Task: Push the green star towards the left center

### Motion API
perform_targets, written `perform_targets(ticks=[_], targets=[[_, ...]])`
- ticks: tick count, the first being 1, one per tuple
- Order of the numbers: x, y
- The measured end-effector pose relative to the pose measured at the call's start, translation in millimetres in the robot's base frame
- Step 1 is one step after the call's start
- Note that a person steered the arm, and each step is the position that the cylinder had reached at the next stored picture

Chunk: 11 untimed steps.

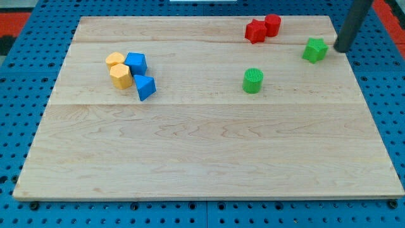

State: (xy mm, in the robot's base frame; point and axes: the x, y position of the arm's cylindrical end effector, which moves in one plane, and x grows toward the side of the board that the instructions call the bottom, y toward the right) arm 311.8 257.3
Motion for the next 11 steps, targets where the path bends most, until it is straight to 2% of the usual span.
perform_targets(ticks=[1, 2, 3, 7, 9, 10, 11], targets=[[-20, -93], [-11, -191], [-6, -228], [-8, -232], [-8, -252], [-5, -281], [-5, -259]])
